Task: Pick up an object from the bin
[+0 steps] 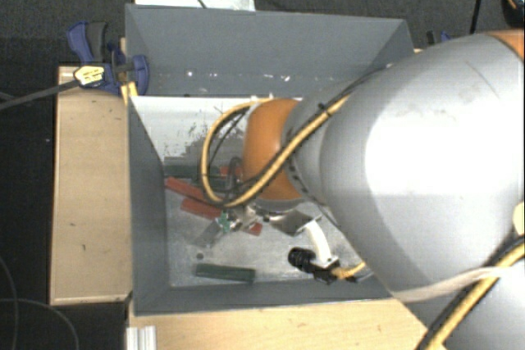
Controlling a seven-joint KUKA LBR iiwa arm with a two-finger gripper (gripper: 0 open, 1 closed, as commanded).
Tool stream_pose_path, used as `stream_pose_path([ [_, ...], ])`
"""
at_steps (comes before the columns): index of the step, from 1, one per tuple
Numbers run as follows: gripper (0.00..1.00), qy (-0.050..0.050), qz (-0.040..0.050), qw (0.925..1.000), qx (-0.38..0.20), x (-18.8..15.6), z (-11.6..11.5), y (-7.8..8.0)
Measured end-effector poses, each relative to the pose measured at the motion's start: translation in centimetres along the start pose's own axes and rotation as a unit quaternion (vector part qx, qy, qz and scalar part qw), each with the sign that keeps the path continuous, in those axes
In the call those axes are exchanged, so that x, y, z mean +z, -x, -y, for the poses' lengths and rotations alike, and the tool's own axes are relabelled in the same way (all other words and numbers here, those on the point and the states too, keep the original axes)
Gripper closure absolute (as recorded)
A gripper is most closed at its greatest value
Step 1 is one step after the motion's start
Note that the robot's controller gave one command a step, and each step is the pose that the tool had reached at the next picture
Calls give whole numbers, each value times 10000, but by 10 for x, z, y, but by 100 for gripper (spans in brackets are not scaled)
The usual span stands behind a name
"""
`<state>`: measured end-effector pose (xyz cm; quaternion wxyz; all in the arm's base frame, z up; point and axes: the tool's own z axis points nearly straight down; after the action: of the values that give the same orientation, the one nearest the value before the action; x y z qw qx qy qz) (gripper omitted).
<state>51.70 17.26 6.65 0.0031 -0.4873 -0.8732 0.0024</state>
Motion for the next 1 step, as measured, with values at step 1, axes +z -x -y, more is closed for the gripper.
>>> stream_pose_path([
  [1, 100, 29, 13, 10000, -9, -4, -2, 2],
])
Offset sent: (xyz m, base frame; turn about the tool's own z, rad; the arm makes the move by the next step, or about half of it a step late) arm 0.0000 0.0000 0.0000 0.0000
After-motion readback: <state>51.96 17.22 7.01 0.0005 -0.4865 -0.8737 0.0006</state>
